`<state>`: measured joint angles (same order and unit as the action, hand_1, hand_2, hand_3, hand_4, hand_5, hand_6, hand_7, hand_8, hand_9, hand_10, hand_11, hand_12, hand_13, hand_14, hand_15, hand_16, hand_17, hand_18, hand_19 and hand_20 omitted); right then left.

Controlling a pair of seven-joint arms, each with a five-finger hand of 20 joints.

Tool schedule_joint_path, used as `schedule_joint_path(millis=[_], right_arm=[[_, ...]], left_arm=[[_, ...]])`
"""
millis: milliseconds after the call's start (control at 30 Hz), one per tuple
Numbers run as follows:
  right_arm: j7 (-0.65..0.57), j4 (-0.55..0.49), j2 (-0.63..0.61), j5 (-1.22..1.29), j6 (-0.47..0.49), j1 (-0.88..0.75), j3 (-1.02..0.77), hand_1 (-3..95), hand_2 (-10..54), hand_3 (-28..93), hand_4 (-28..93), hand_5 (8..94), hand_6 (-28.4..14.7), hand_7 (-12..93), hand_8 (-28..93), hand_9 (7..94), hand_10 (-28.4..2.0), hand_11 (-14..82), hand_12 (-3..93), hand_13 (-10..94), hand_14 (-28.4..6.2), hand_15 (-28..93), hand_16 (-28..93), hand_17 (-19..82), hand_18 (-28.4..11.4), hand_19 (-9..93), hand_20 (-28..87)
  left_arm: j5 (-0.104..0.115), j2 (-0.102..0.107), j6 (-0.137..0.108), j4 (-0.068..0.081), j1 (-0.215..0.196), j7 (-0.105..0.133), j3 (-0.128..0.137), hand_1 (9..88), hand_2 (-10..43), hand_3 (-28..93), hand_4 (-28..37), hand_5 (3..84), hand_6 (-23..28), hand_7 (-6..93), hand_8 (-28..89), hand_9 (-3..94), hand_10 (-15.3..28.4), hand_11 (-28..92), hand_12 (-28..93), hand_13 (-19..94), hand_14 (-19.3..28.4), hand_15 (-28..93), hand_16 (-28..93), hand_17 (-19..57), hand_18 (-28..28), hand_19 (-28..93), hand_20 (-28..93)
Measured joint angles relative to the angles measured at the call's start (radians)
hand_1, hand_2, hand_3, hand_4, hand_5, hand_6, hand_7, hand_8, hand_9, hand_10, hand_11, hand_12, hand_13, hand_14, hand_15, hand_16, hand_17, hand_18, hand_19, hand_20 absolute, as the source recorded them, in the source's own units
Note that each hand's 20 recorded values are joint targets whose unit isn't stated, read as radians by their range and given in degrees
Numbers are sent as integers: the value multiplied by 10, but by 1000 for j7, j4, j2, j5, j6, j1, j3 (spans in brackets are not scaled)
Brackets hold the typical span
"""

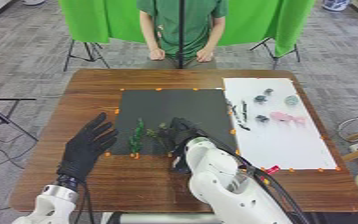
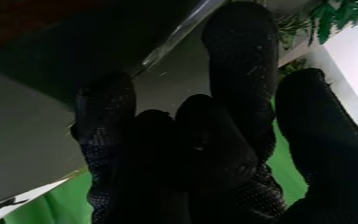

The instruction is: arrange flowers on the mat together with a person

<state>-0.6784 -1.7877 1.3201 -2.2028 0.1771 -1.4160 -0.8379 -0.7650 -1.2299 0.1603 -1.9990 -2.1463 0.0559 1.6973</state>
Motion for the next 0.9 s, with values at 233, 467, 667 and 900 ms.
schedule_joint_path(millis=[233, 467, 667, 900], right_arm=[[15, 0, 1, -14, -6, -4, 0, 234, 111, 715, -184, 937, 12, 416, -49, 937, -69, 613, 435, 937, -25, 826, 192, 542, -195, 932, 139], [56, -17, -9, -66, -29, -5, -20, 220, 107, 738, -189, 900, -6, 413, -56, 900, -92, 613, 443, 931, -64, 778, 253, 462, -204, 919, 129], [81, -166, -42, 113, -55, -44, -152, 223, 103, 766, -187, 726, -41, 374, -96, 711, -145, 562, 376, 744, -126, 710, 233, 296, -207, 760, 191], [408, -301, -158, 495, -55, -165, -470, 182, 90, 805, -205, 568, -70, 278, -115, 550, -187, 359, 267, 518, -170, 565, 156, 183, -228, 643, 244]], left_arm=[[0, 0, -2, -3, -6, 2, 0, 261, -14, 712, -281, 296, 14, 208, -120, 250, 118, 251, 104, 235, 145, 322, -49, -96, 216, 452, 53], [0, -2, -8, -4, -10, 10, 1, 261, -14, 711, -281, 295, 16, 193, -112, 248, 116, 217, 113, 234, 142, 272, -28, -96, 214, 440, 58], [0, -9, -14, -8, -17, 25, 6, 262, -12, 709, -280, 295, 16, 180, -105, 248, 114, 193, 124, 234, 140, 240, -13, -95, 213, 432, 62], [0, -20, -28, -21, -35, 42, 21, 256, -15, 705, -276, 291, 16, 165, -97, 247, 112, 175, 135, 235, 138, 220, -3, -93, 222, 426, 63]])
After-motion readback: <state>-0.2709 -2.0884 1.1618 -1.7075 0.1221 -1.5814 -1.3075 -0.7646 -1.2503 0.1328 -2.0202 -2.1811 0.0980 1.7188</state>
